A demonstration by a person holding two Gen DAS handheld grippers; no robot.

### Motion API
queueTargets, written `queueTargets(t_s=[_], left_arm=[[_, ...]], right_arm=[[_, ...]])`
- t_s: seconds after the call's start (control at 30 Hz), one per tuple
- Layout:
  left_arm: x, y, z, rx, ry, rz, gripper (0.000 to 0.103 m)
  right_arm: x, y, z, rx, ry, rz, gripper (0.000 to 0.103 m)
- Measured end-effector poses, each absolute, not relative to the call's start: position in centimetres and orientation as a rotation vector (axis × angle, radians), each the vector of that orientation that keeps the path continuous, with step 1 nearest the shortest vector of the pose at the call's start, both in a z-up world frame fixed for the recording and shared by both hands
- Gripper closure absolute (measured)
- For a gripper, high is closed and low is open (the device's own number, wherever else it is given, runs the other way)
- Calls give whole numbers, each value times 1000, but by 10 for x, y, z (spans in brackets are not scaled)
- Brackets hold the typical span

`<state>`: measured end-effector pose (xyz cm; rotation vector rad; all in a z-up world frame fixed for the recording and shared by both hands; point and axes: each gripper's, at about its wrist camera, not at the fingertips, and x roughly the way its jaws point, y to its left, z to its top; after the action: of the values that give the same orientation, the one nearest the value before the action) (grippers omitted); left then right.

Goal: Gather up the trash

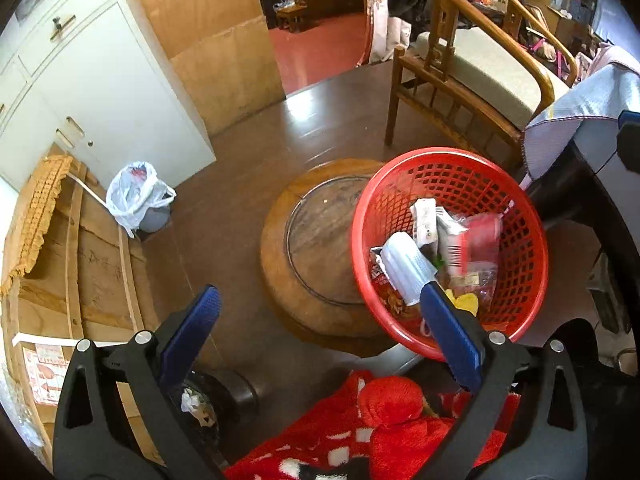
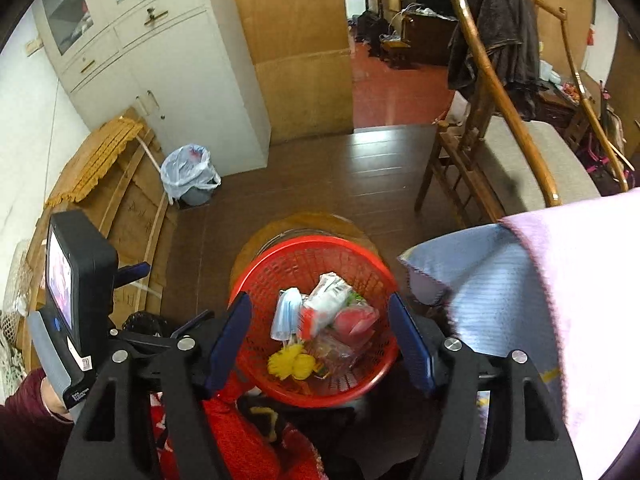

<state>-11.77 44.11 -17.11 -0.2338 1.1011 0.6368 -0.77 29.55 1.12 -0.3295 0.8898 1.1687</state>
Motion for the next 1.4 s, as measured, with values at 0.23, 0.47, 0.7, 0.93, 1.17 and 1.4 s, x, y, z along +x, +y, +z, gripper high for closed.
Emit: queueTargets(t_s=[0.23,0.47,0.7,0.93,1.17,1.4], left_arm=[[-108,423,-154,-197,1073,604,7],[-101,398,-131,-144,1031,582,7],[-98,379,-110,-95,991,582,7],[-92,371,-93,-130,979,565,7],[-87,369,-85,-246,1018,570,7],[-115,360,-86,-327,1109,684,7]], right_arm=[[-1,255,27,-257,851,1147,34],[-5,220,43,-210,807,1139,33],[-6,194,56,-176,768,1139,33],[0,164,66,-132,727,1128,33],[14,152,66,-124,763,1136,21],[2,189,59,-299,887,1262,9]])
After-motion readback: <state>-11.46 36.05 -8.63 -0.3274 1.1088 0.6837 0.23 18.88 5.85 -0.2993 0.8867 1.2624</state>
